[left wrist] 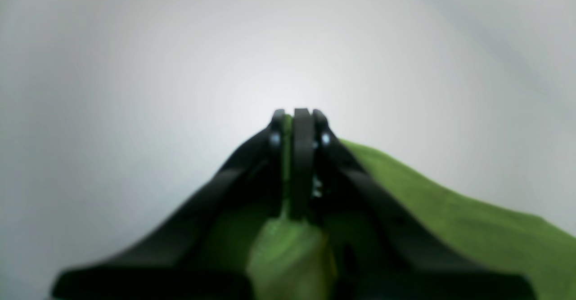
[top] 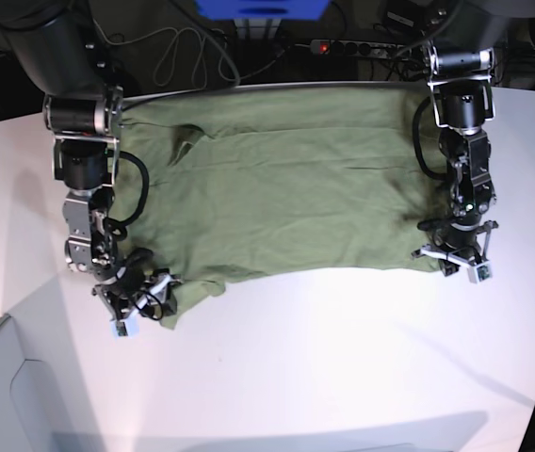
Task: Fold the T-shirt properly
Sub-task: 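Grasp the hem corners of the shirt with both grippers, then lift the hem and fold it over toward the collar with both grippers, then lower the folded hem onto the shirt near the collar with both grippers, then pull the right gripper's held corner outward to straighten the fold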
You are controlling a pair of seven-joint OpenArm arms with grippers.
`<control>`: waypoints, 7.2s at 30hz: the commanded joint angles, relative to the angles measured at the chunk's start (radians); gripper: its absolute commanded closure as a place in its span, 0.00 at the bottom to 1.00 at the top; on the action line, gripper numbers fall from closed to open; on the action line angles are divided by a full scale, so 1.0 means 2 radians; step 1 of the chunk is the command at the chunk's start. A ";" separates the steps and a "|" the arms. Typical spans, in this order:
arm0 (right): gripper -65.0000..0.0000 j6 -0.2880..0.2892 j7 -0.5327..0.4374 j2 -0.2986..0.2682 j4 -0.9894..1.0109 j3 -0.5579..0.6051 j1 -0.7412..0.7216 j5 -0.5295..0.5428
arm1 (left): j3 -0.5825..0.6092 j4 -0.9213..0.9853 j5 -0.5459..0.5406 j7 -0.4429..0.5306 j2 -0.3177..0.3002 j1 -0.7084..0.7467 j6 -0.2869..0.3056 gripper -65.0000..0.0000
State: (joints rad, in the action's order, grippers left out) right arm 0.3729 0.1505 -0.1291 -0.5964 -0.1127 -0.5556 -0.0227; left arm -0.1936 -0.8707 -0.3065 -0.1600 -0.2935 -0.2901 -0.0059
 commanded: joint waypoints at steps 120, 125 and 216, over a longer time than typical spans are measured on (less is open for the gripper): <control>1.00 0.002 0.027 0.043 -0.500 -0.131 0.396 0.010 | -0.078 -0.342 -0.003 -0.031 0.048 0.245 0.003 1.00; 1.00 0.002 0.027 0.040 -0.500 -0.131 0.396 0.010 | -0.078 -0.341 -0.003 -0.028 0.048 0.261 0.003 1.00; 1.00 0.002 0.028 -0.021 -0.309 -0.121 0.233 0.007 | -0.115 -0.373 -0.001 -0.032 0.077 0.298 0.002 0.63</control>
State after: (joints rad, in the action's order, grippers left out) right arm 0.3721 0.2314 -0.1593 -1.1973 -0.3542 -0.0761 -0.0223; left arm -0.4210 -1.6016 -0.3065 -0.2432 -0.1326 0.3092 0.0002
